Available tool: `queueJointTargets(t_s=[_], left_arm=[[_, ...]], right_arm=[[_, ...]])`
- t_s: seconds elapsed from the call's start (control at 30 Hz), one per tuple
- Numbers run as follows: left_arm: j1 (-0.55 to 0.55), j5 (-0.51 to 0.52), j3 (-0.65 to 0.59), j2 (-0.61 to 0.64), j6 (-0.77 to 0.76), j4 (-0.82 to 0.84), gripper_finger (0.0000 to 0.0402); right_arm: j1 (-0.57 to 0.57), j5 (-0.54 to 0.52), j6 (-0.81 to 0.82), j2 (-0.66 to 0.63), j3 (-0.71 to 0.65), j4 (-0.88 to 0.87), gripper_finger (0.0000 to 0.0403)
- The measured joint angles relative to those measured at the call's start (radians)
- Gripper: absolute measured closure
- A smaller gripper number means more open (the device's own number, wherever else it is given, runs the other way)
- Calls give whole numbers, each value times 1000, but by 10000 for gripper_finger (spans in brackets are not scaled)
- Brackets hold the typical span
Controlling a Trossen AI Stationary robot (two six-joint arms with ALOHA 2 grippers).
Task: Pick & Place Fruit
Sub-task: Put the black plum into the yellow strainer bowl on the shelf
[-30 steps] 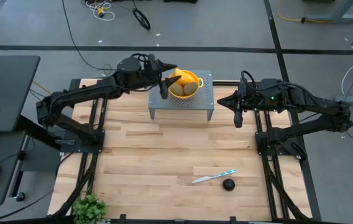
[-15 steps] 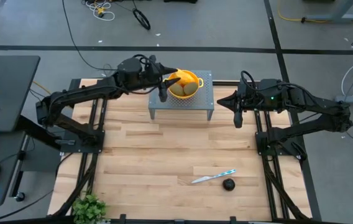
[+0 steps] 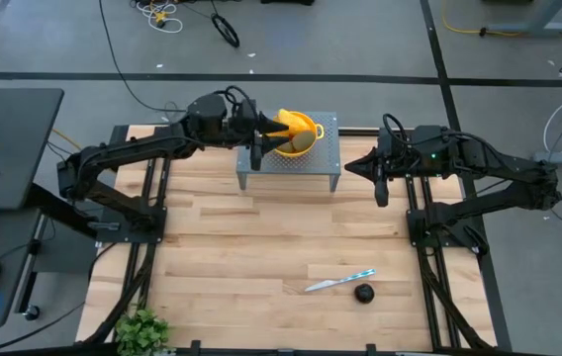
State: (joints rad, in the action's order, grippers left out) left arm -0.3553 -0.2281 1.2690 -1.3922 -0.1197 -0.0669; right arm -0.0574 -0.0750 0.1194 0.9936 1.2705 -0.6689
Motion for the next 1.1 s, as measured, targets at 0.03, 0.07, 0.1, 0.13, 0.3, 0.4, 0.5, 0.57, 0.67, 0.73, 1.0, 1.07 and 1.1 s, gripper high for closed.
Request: queueJointTargets(t_s=[0.03, 0.07, 0.1, 0.13, 0.3, 0.4, 0.5, 0.57, 0.67, 0.73, 1.0, 1.07, 1.1], left_arm=[[8, -1, 0, 0, -1, 0, 234], [19, -1, 0, 0, 0, 0, 240], [30, -1, 0, 0, 2, 0, 246], [41, -1, 0, 0, 4, 0, 253], [87, 6, 0, 0, 0, 1, 292], [110, 10, 0, 0, 0, 1, 314], [131, 10, 0, 0, 0, 3, 335], [142, 9, 0, 0, 0, 3, 348], [154, 9, 0, 0, -1, 3, 363], [160, 10, 0, 0, 0, 3, 372], [183, 10, 0, 9, -1, 3, 396], [186, 10, 0, 25, -1, 15, 396], [188, 10, 0, 32, -1, 9, 395]], right_arm=[[0, 0, -5, 0, 0, 0, 385], [0, -1, -9, 0, 0, 0, 385], [0, -1, -12, 0, 0, 0, 385], [0, -1, -14, 0, 0, 0, 385], [0, -1, -14, 0, 0, 0, 384], [0, -1, -15, 0, 0, 0, 385], [0, -1, -14, 0, 0, 0, 385], [0, -1, -15, 0, 0, 0, 385], [0, -1, -15, 0, 0, 0, 385], [0, -1, -15, 0, 0, 0, 385], [0, 0, -15, 0, 0, 0, 385], [1, 1, -15, 0, 0, 0, 385], [2, 1, -15, 0, 0, 1, 385]])
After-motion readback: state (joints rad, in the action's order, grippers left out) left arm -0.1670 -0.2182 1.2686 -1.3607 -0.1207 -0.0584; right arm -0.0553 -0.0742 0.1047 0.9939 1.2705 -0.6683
